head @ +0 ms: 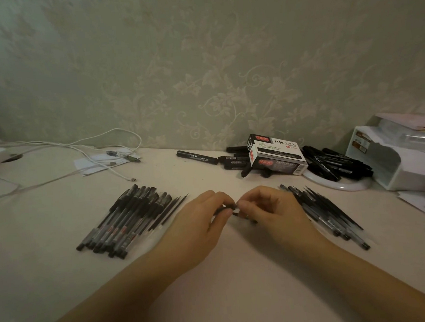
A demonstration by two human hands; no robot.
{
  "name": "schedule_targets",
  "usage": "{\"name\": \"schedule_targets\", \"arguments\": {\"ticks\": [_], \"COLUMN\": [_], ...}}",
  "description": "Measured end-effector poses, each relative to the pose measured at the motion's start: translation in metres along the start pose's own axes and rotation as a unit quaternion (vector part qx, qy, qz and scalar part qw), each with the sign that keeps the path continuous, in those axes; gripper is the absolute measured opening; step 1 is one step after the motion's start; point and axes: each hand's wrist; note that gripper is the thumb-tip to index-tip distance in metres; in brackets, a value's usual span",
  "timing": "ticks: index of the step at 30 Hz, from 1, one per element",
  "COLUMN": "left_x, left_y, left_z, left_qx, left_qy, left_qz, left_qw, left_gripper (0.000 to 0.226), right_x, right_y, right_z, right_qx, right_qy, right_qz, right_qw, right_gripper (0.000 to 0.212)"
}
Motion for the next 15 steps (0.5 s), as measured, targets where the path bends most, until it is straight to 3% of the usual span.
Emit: {"name": "schedule_targets", "arguments": {"ticks": [6, 11, 15], "left_x": [0.0001, -0.0017, -0.0005], "left_y": [0.0024, 0.0, 0.0014], "left_z": [0.0002, 0.001, 0.0006], "left_qx": [0.003, 0.006, 0.003], "left_qy": [0.008, 0.0, 0.005], "left_qz": [0.003, -0.003, -0.001], "left_qw": [1.0, 1.0, 1.0], "left_gripper": [0.015, 0.016, 0.016], "right_x": [-0.0003, -0.0009, 0.0], "right_y": [0.0015, 0.0, 0.0014], "right_z": [-0.0025, -0.0014, -0.0026], "right_qx": [0.04, 0.007, 0.009], "right_qy": [-0.042, -0.04, -0.048], "right_qz": [-0.123, -0.122, -0.123], "right_qw": [0.991, 0.992, 0.991], "right_gripper": [0.042, 0.004, 0.019]}}
Point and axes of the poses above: each hand's wrist, its own z-axis towards the middle knuckle, its own y-axis out of the palm, x = y × z, and after that the axes turned 4 degrees about y, right-handed
